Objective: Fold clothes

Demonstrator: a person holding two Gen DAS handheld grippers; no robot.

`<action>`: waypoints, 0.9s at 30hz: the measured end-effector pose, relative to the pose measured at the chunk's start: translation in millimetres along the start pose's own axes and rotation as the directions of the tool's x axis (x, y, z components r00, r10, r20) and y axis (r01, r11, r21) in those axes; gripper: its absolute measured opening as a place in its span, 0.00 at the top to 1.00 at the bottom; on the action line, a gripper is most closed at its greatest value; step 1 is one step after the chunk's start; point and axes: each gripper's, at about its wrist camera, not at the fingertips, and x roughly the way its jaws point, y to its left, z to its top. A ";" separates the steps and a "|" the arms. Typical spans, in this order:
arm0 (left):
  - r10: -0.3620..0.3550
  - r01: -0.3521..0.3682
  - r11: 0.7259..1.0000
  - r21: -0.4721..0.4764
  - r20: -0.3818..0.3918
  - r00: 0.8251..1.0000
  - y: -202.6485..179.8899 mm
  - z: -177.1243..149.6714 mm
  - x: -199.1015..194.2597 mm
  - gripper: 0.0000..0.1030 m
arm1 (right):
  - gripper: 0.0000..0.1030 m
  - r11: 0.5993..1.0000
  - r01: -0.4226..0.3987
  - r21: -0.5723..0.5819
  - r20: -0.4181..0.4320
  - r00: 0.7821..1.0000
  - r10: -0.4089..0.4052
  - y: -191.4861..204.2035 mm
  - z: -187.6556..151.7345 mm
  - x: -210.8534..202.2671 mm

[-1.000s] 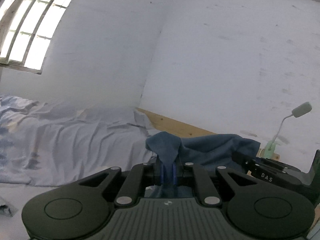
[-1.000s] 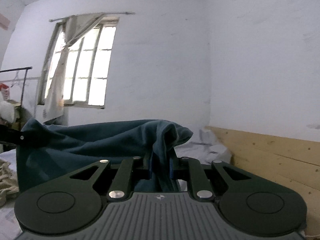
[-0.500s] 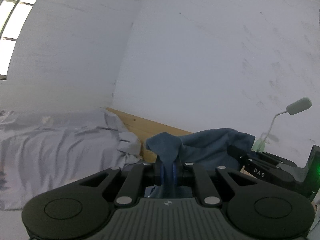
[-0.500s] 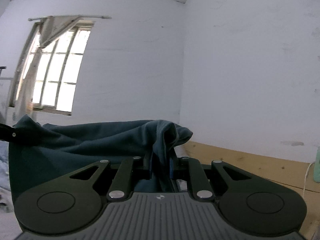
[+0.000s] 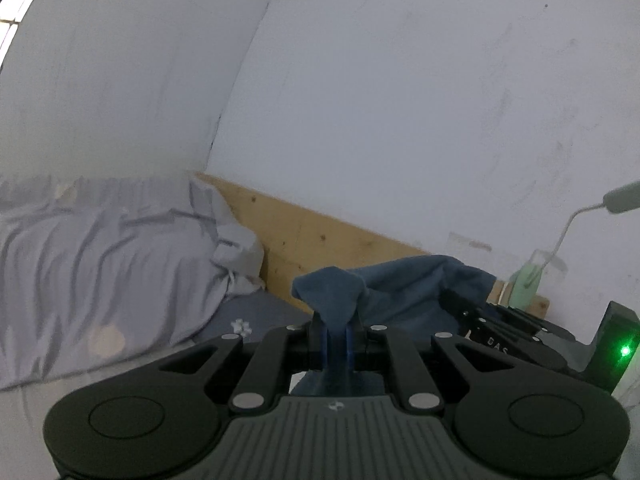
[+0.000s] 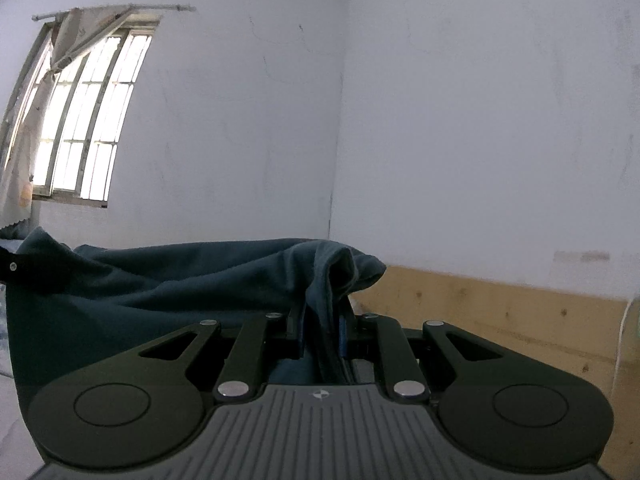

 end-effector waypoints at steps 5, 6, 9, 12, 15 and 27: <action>0.018 -0.019 1.000 -0.008 -0.046 0.999 23.8 -17.6 21.0 0.94 | 0.87 1.000 -0.019 0.000 -0.047 0.999 0.019 2.7 -32.9 30.5; 0.031 -0.032 0.999 -0.018 -0.059 0.998 30.8 -20.4 25.7 0.94 | 0.87 1.000 -0.028 0.001 -0.062 0.998 0.028 4.9 -38.1 41.4; 0.060 -0.064 0.997 -0.048 -0.084 0.995 61.0 -27.6 45.6 0.94 | 0.87 0.999 -0.054 0.004 -0.107 0.993 0.054 11.4 -53.9 74.0; 0.098 -0.108 0.990 -0.090 -0.110 0.989 98.9 -33.0 70.7 0.94 | 0.87 0.997 -0.080 0.009 -0.151 0.985 0.081 17.9 -69.8 106.7; 0.141 -0.160 0.979 -0.126 -0.150 0.979 138.9 -39.4 100.7 0.94 | 0.87 0.994 -0.112 0.005 -0.206 0.972 0.111 28.3 -86.2 147.9; 0.333 -0.404 0.894 -0.192 -0.318 0.888 272.6 -93.9 202.8 0.89 | 0.86 0.985 -0.167 -0.050 -0.470 0.874 0.125 86.7 -170.4 317.1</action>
